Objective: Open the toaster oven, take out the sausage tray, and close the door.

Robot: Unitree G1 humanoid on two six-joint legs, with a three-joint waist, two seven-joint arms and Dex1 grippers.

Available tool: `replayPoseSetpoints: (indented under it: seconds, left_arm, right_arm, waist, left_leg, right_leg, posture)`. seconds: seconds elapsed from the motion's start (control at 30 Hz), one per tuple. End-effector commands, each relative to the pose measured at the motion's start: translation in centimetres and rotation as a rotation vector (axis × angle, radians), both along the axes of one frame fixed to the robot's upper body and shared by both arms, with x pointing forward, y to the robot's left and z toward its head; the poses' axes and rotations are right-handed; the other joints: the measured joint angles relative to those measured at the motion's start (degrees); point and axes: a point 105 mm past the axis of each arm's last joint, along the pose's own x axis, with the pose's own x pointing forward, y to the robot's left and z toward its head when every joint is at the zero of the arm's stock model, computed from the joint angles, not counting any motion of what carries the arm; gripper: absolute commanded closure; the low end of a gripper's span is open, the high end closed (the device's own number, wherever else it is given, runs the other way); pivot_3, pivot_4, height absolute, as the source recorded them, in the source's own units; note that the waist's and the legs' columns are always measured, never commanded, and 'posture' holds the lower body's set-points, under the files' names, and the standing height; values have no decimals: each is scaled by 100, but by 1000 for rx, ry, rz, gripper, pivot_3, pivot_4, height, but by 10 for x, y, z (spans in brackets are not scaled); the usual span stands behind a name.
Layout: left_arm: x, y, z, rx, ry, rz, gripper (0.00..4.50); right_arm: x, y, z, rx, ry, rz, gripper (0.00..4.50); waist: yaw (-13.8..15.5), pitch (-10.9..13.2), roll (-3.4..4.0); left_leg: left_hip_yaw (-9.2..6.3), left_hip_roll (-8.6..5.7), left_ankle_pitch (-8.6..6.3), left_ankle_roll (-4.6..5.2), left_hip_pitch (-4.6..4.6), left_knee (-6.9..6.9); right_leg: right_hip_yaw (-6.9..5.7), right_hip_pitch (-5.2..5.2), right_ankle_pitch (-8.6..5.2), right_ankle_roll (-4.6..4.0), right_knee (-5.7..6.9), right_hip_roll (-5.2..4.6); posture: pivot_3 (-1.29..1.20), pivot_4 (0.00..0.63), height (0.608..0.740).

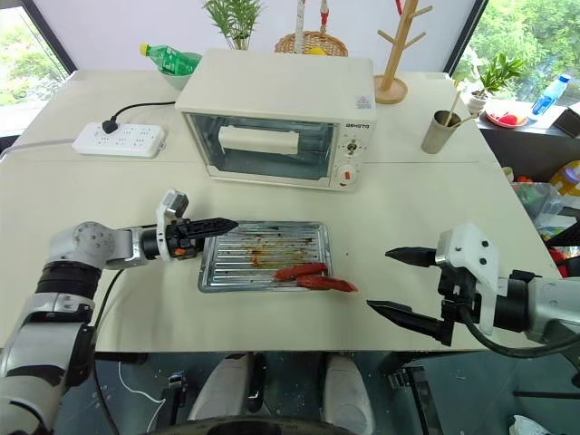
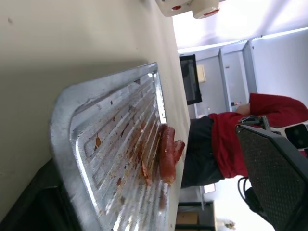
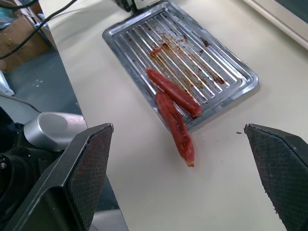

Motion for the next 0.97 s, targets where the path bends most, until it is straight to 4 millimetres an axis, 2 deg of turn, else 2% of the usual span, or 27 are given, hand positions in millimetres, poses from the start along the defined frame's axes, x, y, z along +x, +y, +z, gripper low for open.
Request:
replayPoseSetpoints:
  seconds: [0.03,0.2,0.3,0.37,0.47,0.57,0.7,0.83,0.97]
  left_arm:
    - [2,37,-6,143,-36,103,38]
    - [6,72,-11,293,-105,210,38]
    - [7,98,-5,398,-186,273,38]
    - [2,115,11,487,-307,261,38]
    - [-9,125,46,536,-481,191,38]
    - [-33,116,84,600,-678,4,38]
    - [-70,93,112,628,-803,-259,38]
    - [-82,84,122,678,-858,-354,38]
    - [-88,79,118,712,-870,-419,38]
  right_arm:
    - [5,1,3,8,-36,7,0]
    - [10,4,-1,14,-38,22,0]
    - [13,4,-3,15,-38,26,0]
    - [17,2,-3,19,-39,26,0]
    - [21,0,0,39,-32,22,0]
    - [24,-3,7,77,-7,25,0]
    - [25,-6,15,110,39,43,0]
    - [25,-7,17,103,54,62,0]
    - [28,-6,19,98,49,84,0]
  waist:
    - [-49,-1,2]
    - [-120,-3,6]
    - [-132,-5,8]
    - [-165,-5,8]
    - [-211,0,7]
    - [-170,11,5]
    - [-89,23,34]
    - [-89,40,62]
    - [-103,42,63]
  left_leg:
    - [-2,5,0,1,0,-3]
    - [-7,9,-1,1,3,-9]
    - [-7,13,-1,1,5,-9]
    - [-5,24,-1,1,5,-9]
    - [4,39,-1,0,-1,-17]
    - [4,40,-1,-1,-15,-19]
    - [17,35,-17,-28,-27,-20]
    - [29,6,-18,-30,-41,-20]
    - [47,-2,-17,-27,-56,-9]
  right_leg:
    - [0,-1,0,0,0,7]
    - [-1,-7,0,-1,8,11]
    - [0,-9,1,-3,9,11]
    - [1,-14,4,-7,9,9]
    - [1,-27,7,-14,8,10]
    - [-1,-42,7,-15,3,4]
    - [0,-49,9,-19,-19,-27]
    - [-3,-50,9,-18,-31,-65]
    - [-10,-57,9,-16,-33,-65]
  posture:
    - [0,150,740]
    - [0,150,740]
    - [0,150,740]
    - [0,150,740]
    - [0,150,740]
    - [0,150,740]
    - [0,150,740]
    - [0,150,740]
    - [0,150,740]
